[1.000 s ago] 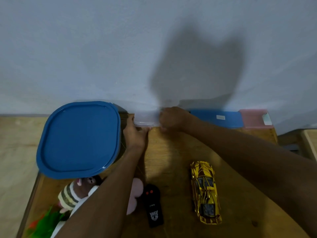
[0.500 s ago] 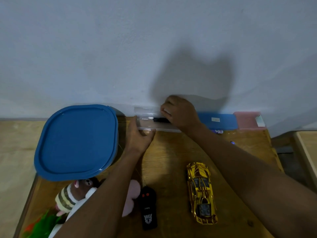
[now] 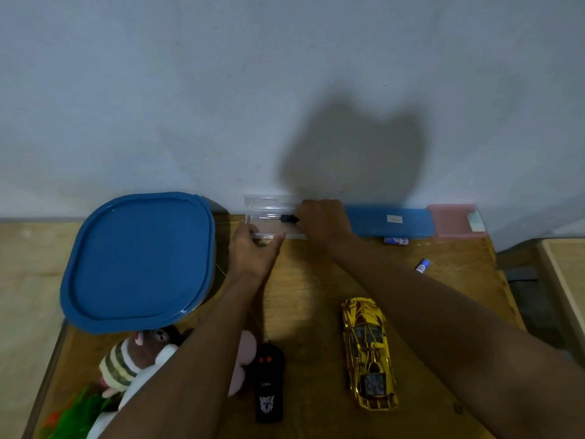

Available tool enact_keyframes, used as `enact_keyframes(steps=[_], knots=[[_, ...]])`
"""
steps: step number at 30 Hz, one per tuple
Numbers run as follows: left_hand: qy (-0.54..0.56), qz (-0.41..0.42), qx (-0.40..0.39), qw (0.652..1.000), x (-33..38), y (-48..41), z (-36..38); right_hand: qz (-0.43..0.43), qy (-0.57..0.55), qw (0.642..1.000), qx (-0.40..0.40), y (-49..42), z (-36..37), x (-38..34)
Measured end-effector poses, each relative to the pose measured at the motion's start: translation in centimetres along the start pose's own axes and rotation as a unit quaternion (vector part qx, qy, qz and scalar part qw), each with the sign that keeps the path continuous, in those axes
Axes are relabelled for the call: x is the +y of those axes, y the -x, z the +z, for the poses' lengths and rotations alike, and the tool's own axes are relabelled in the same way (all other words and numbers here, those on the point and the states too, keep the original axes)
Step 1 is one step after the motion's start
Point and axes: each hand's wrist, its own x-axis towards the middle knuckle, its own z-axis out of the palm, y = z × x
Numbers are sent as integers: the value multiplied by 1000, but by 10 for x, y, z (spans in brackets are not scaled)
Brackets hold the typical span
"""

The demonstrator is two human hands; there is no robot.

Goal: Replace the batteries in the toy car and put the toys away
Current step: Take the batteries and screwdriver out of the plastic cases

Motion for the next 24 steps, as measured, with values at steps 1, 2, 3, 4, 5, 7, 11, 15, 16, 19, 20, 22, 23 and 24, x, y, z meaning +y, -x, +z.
enact_keyframes(steps=[1,2,3,4,5,7,11,15,16,19,20,22,23,24], knots=[[-1,-1,-1,1000,1,-1,0,-10,8,1000,-3,0,-4,-1],[-1,-2,-3,1000,2,-1,-1,-15,21,1000,0,1,-10,-2],[-1,-3,-3,1000,3,-1,-1,-17,24,1000,10,2,-17,-3],[0,-3,-2,1000,4,-1,-2,-17,35,999,17,3,-26,-3],[0,-4,0,1000,4,0,-2,-31,46,998,27,3,-28,-4],[-1,-4,3,1000,4,0,-1,-77,50,996,-13,3,-21,-6],[3,1,6,1000,4,-1,0,-66,75,995,4,-3,-12,-8],[-3,0,12,1000,1,-3,1,-70,42,995,-60,-11,-10,-10],[-5,0,12,1000,1,-3,1,-69,40,995,-65,-14,-10,-9],[-5,2,10,1000,2,-3,1,-66,22,996,-54,-15,-11,-6],[-6,1,7,1000,3,-3,1,-57,-5,997,-52,-14,-11,-3],[-7,-5,-5,1000,3,-4,0,-37,-65,996,-39,-8,-13,4],[-10,-7,-11,1000,3,-5,-1,-27,-97,994,-29,-4,-13,8],[-12,-7,-18,1000,3,-5,-2,-17,-134,991,-18,2,-11,12]])
